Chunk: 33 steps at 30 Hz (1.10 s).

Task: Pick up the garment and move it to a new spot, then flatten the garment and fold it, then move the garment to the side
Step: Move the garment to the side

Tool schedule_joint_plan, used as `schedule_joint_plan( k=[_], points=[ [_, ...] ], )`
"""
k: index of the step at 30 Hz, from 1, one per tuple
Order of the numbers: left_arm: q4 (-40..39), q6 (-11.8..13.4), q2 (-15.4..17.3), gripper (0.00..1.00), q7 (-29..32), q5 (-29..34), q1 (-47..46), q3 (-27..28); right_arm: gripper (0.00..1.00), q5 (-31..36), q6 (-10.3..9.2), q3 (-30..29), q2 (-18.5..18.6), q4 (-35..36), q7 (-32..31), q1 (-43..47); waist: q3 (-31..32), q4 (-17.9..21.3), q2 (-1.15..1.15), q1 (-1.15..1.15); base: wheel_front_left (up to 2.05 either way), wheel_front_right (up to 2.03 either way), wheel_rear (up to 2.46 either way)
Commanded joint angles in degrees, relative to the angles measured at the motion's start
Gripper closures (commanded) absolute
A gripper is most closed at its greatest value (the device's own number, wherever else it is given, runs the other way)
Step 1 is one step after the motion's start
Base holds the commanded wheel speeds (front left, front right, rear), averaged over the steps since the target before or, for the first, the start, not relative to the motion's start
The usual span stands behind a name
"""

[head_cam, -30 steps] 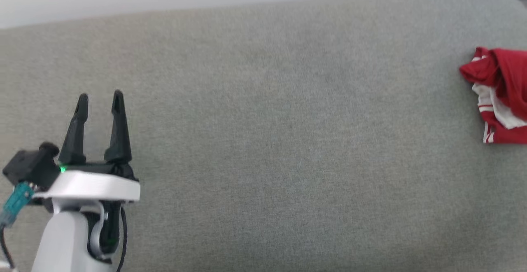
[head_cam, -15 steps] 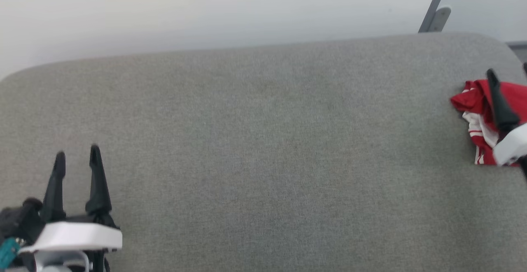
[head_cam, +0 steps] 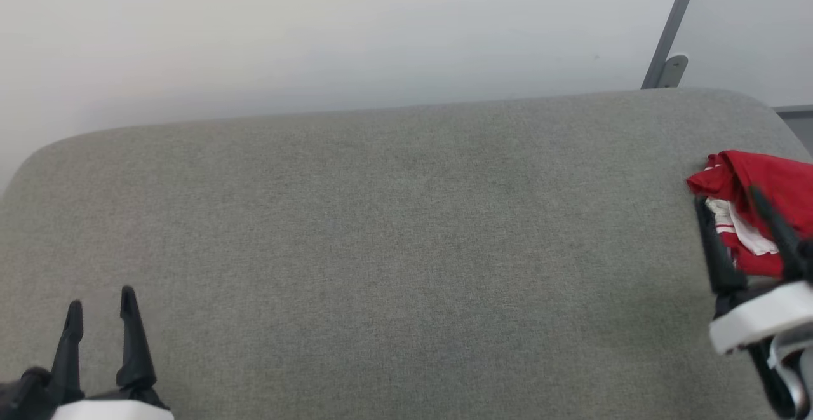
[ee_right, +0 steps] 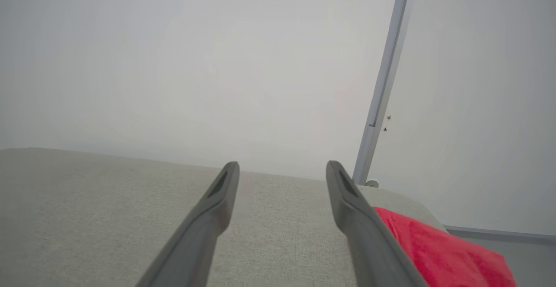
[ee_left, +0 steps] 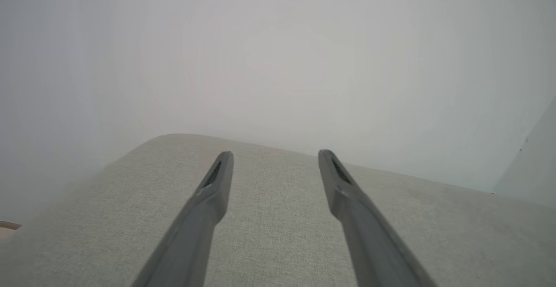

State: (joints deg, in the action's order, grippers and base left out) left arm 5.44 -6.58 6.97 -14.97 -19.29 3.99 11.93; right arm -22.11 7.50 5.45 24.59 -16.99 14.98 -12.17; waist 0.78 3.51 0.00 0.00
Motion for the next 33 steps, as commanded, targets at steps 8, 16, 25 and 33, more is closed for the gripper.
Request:
schedule_joint_plan(
  k=[8,16,25,33],
  points=[
    [-3.31,-0.67,-1.83,0.00,-0.28,1.61,4.62,2.08,0.00,2.27,-0.02,-2.72,-3.85,6.47,0.23,8.06,1.33,-0.09,0.00,0.00,0.00,0.00,0.00],
    [-4.04,-0.93,-1.76,0.00,-0.28,1.52,6.99,0.97,0.00,3.38,-0.02,-5.86,-5.89,9.84,0.23,12.95,1.74,-0.73,0.00,0.00,0.00,0.00,0.00],
    [-3.39,-0.84,-0.04,0.00,-0.29,0.25,8.16,-0.91,0.00,3.84,-0.02,-8.28,-7.50,12.09,0.23,16.26,1.80,-1.42,0.00,0.00,0.00,0.00,0.00],
    [-2.69,-0.85,0.67,0.00,-0.28,-0.06,7.99,-1.53,0.00,4.43,-0.02,-9.39,-9.02,13.21,0.23,17.82,1.80,-1.99,0.00,0.00,0.00,0.00,0.00]
  ],
)
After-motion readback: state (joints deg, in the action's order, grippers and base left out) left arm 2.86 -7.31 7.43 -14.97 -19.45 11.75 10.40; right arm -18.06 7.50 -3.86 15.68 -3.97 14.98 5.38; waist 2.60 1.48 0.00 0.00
